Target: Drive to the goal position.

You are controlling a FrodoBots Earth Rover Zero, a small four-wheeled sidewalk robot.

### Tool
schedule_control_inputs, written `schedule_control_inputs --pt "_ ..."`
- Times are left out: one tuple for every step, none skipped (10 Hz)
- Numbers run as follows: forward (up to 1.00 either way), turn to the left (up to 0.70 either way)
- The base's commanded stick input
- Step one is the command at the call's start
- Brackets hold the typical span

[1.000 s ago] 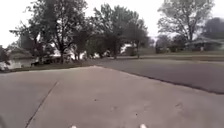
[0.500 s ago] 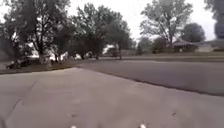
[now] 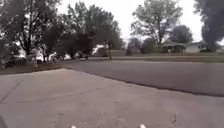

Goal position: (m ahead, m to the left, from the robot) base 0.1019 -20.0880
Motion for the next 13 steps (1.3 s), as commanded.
schedule_control_inputs --pt "0.06 -0.07" --pt "0.05 0.0" --pt "0.05 0.0" --pt "0.05 0.0" --pt "0.05 0.0" --pt "0.06 0.0" --pt "0.51 -0.01" --pt "0.7 -0.13" --pt "0.7 -0.3" --pt "0.7 -0.34" --pt "0.7 -0.34" --pt "0.7 -0.34" --pt "0.7 -0.34"
